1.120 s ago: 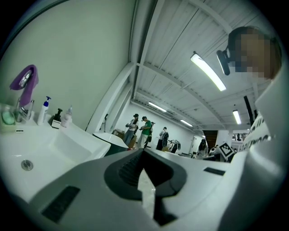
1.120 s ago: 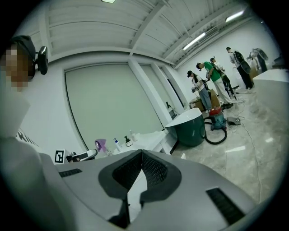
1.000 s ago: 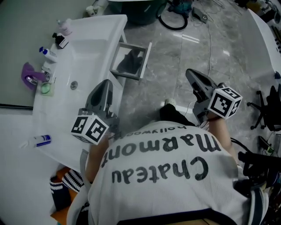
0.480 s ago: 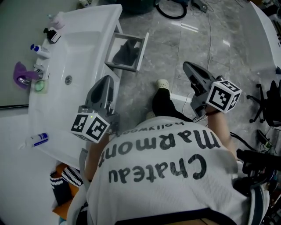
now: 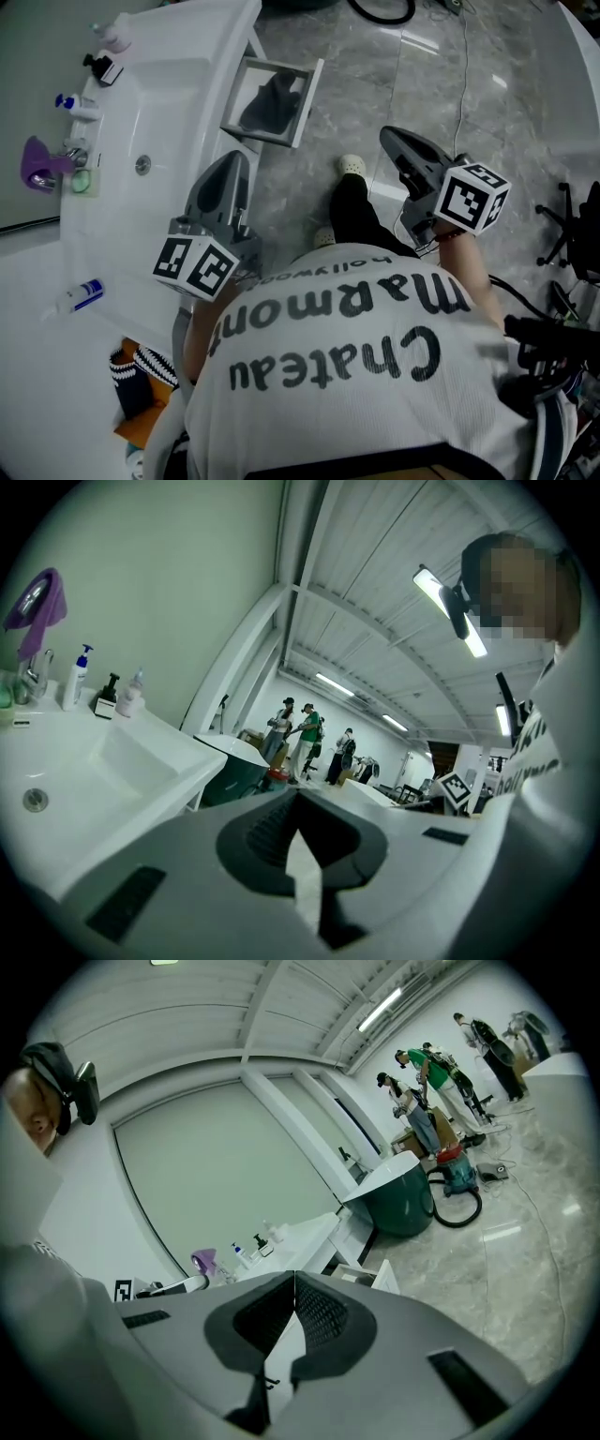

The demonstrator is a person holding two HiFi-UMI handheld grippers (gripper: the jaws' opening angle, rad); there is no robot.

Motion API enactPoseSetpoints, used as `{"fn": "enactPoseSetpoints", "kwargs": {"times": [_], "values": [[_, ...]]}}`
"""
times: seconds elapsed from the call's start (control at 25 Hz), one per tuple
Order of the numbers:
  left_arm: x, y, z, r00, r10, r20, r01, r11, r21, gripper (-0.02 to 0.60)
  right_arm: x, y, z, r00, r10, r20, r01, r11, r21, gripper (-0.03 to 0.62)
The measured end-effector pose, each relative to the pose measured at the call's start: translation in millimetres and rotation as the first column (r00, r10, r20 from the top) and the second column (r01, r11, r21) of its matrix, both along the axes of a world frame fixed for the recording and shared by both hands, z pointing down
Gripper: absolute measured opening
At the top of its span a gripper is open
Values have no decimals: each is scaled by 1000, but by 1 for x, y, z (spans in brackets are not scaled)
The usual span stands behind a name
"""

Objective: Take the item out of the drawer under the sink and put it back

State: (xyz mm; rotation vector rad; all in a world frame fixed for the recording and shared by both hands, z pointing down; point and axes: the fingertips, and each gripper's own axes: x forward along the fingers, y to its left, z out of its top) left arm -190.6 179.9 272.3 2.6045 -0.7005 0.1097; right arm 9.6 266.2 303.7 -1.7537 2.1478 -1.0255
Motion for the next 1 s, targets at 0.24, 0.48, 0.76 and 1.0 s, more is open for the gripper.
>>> {"fn": "enactPoseSetpoints", "kwargs": {"times": [0.24,0.48,0.76,1.0], "values": [[31,-27,9,999,-26,23,26,999,-32,9,28,-36,4,999,-33,13,33,999,-3,11],[64,-61,1,998,-61,11,61,998,-28,9,62,-81,3,996,-89,23,89,996,-11,11],[92,-104,-13,989,-151,7,151,989,1,9,98,-147,-11,983,-180,24,180,984,18,11],[105,-135,-16,972,-235,16,235,972,5,9,115,-194,-14,964,-264,26,264,964,25,11]]}}
